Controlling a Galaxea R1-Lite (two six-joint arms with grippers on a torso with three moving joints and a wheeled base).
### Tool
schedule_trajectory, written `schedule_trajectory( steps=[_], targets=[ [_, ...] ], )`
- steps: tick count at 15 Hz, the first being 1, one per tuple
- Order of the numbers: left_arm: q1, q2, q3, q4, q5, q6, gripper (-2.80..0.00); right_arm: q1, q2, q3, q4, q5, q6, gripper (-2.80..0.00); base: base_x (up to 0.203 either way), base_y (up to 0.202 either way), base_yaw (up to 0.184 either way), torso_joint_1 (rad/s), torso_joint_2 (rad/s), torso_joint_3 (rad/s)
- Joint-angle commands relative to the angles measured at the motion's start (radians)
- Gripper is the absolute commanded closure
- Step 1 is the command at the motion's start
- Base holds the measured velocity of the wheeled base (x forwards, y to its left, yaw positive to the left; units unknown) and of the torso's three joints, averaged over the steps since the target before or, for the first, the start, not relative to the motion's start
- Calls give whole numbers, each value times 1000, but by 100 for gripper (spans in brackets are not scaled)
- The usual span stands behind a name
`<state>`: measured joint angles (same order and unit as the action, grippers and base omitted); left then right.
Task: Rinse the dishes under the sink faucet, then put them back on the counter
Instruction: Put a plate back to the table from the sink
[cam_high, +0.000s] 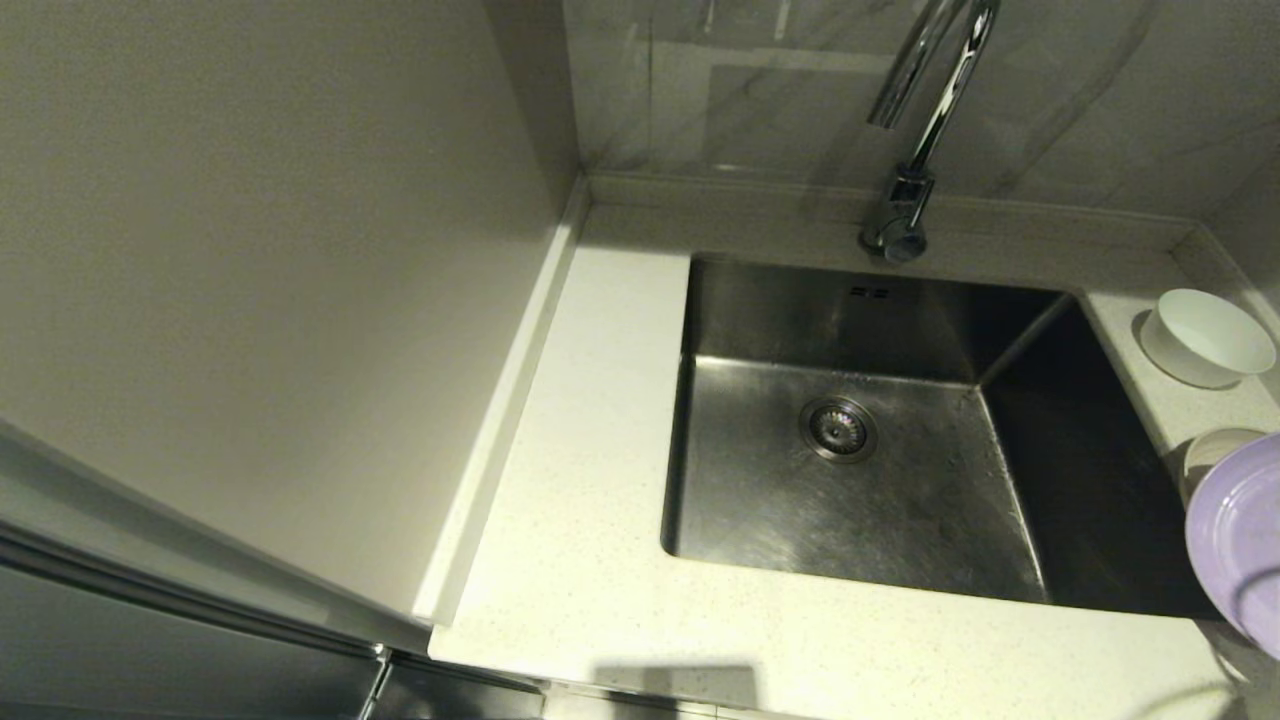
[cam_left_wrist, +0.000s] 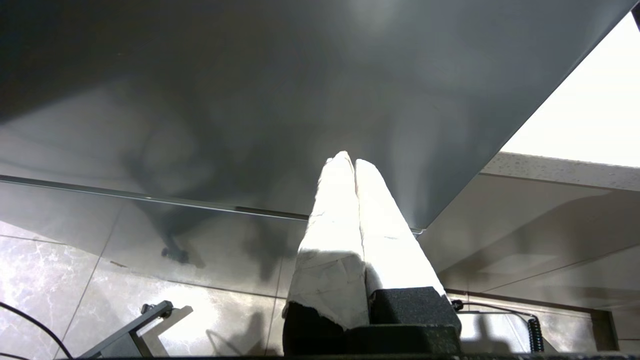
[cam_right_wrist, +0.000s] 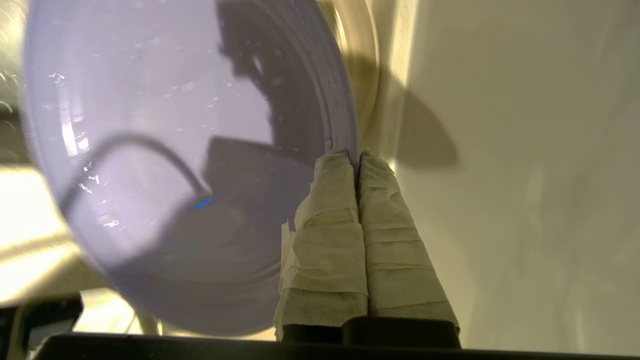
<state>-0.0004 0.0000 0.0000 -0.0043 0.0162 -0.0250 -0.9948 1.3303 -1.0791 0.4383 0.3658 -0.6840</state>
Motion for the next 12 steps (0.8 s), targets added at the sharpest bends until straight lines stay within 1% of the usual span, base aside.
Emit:
schedule_trajectory(
  steps=[1,6,9,10,12],
  targets=[
    [0,-3,0,0,1,-1,0,-12,5,19,2,-14,-4,0,0,0,0,0,0,0],
    [0,-3,0,0,1,-1,0,-16,57,8,-18,-16,0,0,0,0,0,0,0,0],
    [0,-3,0,0,1,-1,0,-70,47,7,-9,-5,0,0,0,0,0,0,0,0],
    [0,-3,0,0,1,-1,0,-89,23,9,24,-3,-2,0,0,0,0,0,0,0],
    [0,-3,0,0,1,0,0,-122,-36,7,131,-6,-4,0,0,0,0,0,0,0]
  ],
)
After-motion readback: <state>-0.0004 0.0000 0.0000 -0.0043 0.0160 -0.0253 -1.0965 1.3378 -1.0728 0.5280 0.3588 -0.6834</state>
